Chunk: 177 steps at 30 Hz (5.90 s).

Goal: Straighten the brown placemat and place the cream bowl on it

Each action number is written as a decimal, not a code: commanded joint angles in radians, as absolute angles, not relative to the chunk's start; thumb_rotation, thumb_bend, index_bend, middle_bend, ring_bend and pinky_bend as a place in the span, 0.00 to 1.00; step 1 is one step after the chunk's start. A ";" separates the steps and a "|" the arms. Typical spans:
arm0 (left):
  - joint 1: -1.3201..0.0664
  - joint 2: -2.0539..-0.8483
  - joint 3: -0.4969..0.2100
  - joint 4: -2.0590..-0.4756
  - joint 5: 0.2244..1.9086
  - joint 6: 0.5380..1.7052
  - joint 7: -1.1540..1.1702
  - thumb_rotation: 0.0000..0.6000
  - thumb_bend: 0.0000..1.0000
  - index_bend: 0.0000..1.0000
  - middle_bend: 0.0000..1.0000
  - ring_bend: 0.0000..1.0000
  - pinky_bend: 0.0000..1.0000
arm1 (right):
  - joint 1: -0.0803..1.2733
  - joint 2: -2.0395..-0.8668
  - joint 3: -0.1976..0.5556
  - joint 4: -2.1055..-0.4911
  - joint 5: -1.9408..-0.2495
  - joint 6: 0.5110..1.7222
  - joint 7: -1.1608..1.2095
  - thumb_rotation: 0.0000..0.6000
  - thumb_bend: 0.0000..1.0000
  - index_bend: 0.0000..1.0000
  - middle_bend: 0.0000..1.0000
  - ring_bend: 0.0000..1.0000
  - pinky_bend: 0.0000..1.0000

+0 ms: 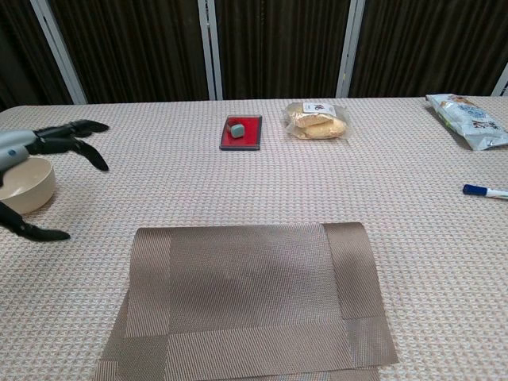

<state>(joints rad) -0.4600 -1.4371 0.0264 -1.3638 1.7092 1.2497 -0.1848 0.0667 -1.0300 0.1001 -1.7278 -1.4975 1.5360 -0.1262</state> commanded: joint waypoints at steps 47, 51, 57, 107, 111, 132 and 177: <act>-0.509 -1.643 0.239 -1.201 1.882 1.202 -0.116 1.00 0.12 0.41 0.00 0.00 0.00 | 0.059 -1.021 0.113 -1.716 -1.473 1.544 -0.108 1.00 0.00 0.00 0.00 0.00 0.00; -0.510 -1.626 0.247 -1.208 1.891 1.212 -0.103 1.00 0.12 0.41 0.00 0.00 0.00 | 0.058 -1.019 0.115 -1.717 -1.471 1.546 -0.104 1.00 0.00 0.00 0.00 0.00 0.00; -0.508 -1.614 0.244 -1.217 1.880 1.219 -0.104 1.00 0.12 0.41 0.00 0.00 0.00 | 0.058 -1.017 0.114 -1.717 -1.474 1.545 -0.100 1.00 0.00 0.00 0.00 0.00 0.00; -0.518 -1.669 0.252 -1.198 1.855 1.181 -0.095 1.00 0.42 0.48 0.00 0.00 0.00 | 0.054 -1.010 0.115 -1.720 -1.479 1.554 -0.089 1.00 0.00 0.00 0.00 0.00 0.00; -0.518 -1.670 0.252 -1.197 1.854 1.180 -0.098 1.00 0.42 0.52 0.00 0.00 0.00 | 0.054 -1.011 0.115 -1.721 -1.479 1.553 -0.090 1.00 0.00 0.00 0.00 0.00 0.00; -0.532 -1.653 0.195 -1.257 1.808 1.194 -0.124 1.00 0.50 0.67 0.00 0.00 0.00 | 0.054 -1.010 0.116 -1.719 -1.477 1.551 -0.087 1.00 0.00 0.00 0.00 0.00 0.00; -0.701 -1.627 -0.305 -1.062 1.095 0.974 -0.026 1.00 0.00 0.00 0.00 0.00 0.00 | 0.077 -1.045 0.116 -1.709 -1.443 1.509 -0.155 1.00 0.00 0.00 0.00 0.00 0.00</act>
<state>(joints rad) -0.7369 -1.6743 -0.3184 -1.0010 1.0540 0.9069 -0.0234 0.0776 -1.0464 0.1168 -1.7074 -1.4406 1.5070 -0.1570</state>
